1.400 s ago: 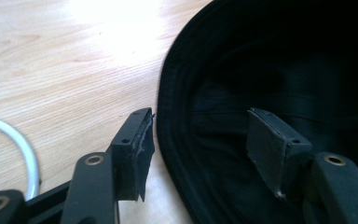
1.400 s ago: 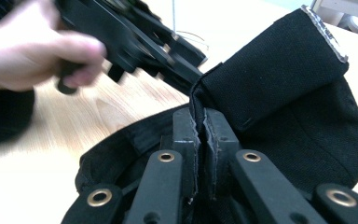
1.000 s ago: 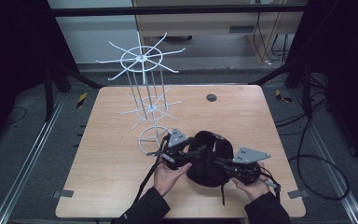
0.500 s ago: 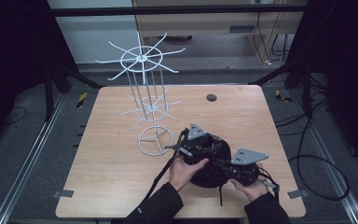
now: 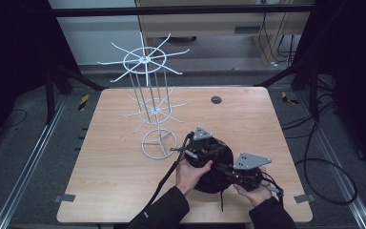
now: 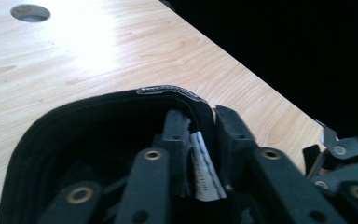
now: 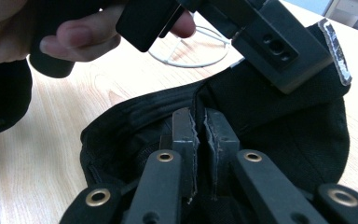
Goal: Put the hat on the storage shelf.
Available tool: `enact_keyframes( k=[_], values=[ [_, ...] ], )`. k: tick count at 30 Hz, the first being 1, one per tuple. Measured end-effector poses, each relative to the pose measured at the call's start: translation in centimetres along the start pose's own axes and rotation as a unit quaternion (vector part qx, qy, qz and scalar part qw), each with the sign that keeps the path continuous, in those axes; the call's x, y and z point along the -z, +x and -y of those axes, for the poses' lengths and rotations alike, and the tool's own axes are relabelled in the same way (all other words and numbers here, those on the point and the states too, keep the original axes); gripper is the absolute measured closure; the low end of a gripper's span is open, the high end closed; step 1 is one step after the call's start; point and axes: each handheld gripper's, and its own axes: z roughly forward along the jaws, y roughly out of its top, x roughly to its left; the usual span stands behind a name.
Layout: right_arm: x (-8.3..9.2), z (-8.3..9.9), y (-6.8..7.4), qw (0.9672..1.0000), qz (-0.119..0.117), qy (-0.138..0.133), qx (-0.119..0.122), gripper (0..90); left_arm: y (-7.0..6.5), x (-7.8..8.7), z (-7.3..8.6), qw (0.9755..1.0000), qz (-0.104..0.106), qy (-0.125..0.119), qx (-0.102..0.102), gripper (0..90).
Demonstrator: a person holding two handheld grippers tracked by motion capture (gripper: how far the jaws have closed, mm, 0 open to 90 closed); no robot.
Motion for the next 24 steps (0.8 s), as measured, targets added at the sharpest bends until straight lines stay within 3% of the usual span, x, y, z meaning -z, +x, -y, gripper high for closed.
enact_keyframes(
  k=[5, 7, 8, 9, 14, 15, 17, 20, 24],
  values=[
    [0.2, -0.1, -0.2, 0.9998, -0.008, -0.012, -0.012, 74.3, -0.4, 0.5, -0.2, 0.9997, -0.006, -0.02, -0.016, 81.2],
    [0.9, -0.2, -0.4, 0.9993, -0.01, -0.027, -0.024, 67.3, -0.3, 1.1, -0.5, 0.9992, -0.007, -0.036, -0.013, 81.4],
    [1.9, -0.3, -0.8, 0.9978, -0.013, -0.053, -0.037, 62.4, -0.2, 1.6, -0.7, 0.9988, -0.006, -0.047, -0.015, 81.5],
    [1.9, -0.3, -0.8, 0.9978, -0.013, -0.053, -0.037, 62.4, -0.2, 1.6, -0.7, 0.9988, -0.006, -0.047, -0.015, 81.5],
    [4.7, -0.9, -2.1, 0.9914, 0.021, -0.113, -0.062, 55.6, -0.2, 3.4, -1.6, 0.9974, -0.004, -0.068, -0.026, 81.6],
    [5.4, -1.0, -2.7, 0.9882, 0.034, -0.128, -0.076, 54.1, -0.5, 3.9, -1.9, 0.9972, -0.002, -0.067, -0.033, 81.6],
    [5.5, -1.0, -2.9, 0.9876, 0.037, -0.129, -0.081, 52.8, -0.7, 4.3, -2.1, 0.9965, -0.004, -0.072, -0.042, 81.6],
    [5.3, -0.9, -3.2, 0.9875, 0.061, -0.121, -0.081, 49.9, -1.4, 5.2, -2.2, 0.995, 0.001, -0.084, -0.056, 81.7],
    [4.9, -0.8, -3.1, 0.9885, 0.053, -0.114, -0.084, 47.3, -2.0, 5.8, -2.4, 0.9929, 0.005, -0.094, -0.072, 81.7]
  ],
)
